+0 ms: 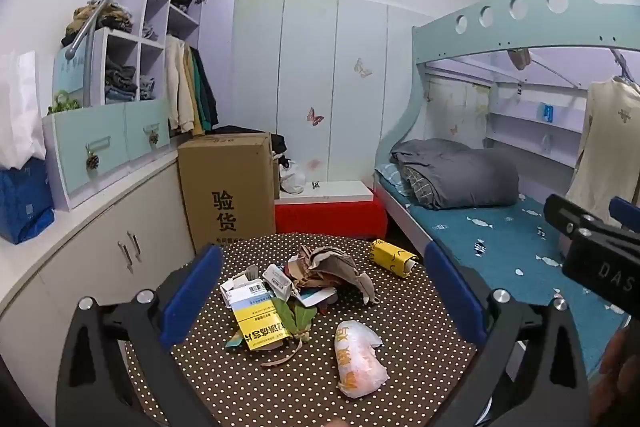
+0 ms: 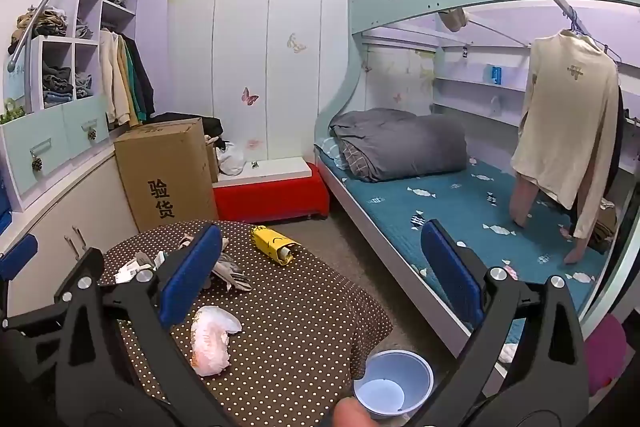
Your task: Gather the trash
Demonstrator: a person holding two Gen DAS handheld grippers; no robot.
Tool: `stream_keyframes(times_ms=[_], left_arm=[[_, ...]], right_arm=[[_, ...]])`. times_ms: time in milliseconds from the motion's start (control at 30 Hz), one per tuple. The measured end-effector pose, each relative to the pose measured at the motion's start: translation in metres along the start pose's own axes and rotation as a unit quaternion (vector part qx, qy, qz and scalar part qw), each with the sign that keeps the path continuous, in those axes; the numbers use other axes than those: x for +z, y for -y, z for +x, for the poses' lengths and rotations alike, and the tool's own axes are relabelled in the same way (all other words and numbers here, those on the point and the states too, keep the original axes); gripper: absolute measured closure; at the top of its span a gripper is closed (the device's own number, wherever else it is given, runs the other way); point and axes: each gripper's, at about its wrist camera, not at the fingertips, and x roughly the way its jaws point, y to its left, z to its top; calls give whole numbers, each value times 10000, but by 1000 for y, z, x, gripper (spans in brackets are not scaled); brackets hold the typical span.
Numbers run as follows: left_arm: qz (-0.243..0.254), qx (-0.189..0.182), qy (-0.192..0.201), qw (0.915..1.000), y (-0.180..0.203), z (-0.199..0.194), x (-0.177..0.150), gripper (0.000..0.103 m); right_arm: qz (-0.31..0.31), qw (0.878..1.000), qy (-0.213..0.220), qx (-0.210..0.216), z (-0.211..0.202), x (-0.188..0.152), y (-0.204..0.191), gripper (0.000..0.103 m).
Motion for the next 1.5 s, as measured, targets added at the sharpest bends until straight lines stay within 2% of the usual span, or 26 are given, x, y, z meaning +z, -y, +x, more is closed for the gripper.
stream_keyframes(times_ms=[600,1233,1500], left_arm=[[-4,-261,57,9996,3,2,-3,4],[-78,-239,-29,9997,-5,10,-7,4],[-52,-176,-176,9997,-19,22,-20,4]], right_arm=[[-4,10000,-28,-17,2,3,-5,6],[-126,9998,-122,62,15,-5,-24,6],[-315,9986,-358,245,34,-15,-39,6]])
